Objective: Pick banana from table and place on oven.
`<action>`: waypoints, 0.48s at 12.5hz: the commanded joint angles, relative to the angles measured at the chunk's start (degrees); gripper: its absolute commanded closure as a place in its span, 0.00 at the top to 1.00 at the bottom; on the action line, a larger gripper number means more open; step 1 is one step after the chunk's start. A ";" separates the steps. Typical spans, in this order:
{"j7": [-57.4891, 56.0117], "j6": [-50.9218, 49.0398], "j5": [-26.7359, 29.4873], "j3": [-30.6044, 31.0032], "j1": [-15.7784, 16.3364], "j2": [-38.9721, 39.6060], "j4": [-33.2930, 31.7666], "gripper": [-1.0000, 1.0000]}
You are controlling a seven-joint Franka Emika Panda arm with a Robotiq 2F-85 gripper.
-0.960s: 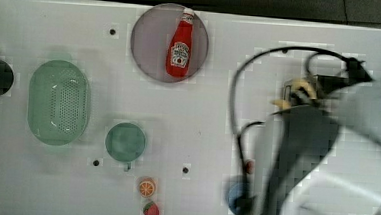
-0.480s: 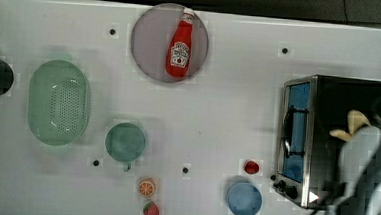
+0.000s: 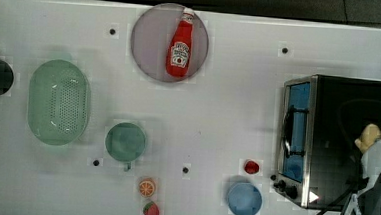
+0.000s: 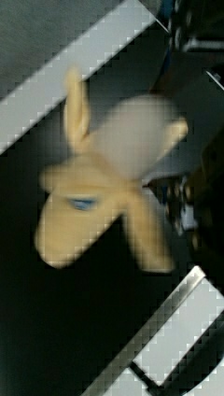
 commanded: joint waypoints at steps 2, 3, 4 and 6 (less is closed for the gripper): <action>-3.81 1.51 1.00 1.78 2.27 -0.72 1.96 1.00; -3.81 1.41 0.99 2.06 2.59 -1.33 2.39 1.00; -3.68 0.36 0.90 2.51 3.14 -2.43 3.03 1.00; 0.33 -3.91 0.90 4.40 5.23 -5.48 4.23 1.00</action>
